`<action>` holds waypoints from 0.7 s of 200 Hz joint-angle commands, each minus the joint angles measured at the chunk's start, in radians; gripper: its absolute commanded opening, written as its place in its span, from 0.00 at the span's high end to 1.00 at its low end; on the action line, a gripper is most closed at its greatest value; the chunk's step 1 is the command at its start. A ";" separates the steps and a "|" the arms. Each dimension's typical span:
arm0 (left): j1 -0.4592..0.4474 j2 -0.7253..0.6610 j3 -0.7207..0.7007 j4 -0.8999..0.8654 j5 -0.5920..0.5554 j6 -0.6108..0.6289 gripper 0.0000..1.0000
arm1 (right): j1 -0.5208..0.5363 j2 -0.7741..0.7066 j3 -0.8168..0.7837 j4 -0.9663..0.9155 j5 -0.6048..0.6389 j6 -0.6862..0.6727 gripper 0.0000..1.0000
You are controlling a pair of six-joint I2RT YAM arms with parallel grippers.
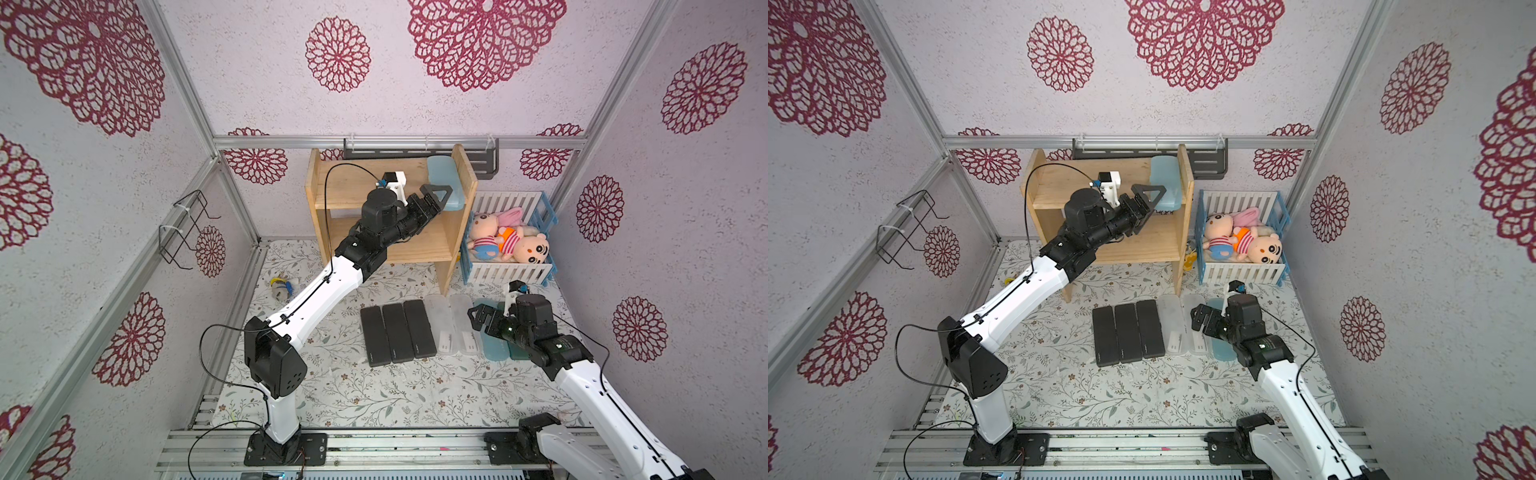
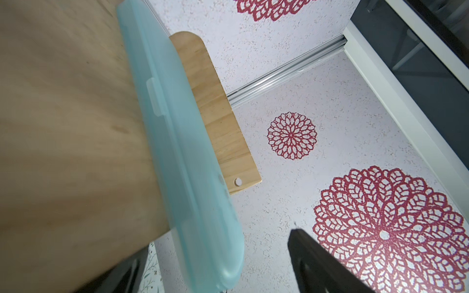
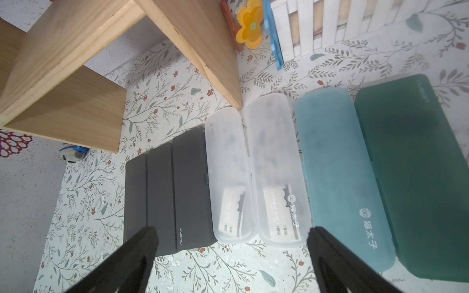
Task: Remove the pencil cases from the shelf
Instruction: Pick up the pencil case from the shelf.
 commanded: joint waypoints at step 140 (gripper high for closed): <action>-0.024 0.025 0.006 0.051 0.031 -0.047 0.51 | -0.014 -0.023 0.039 0.007 -0.010 -0.026 0.01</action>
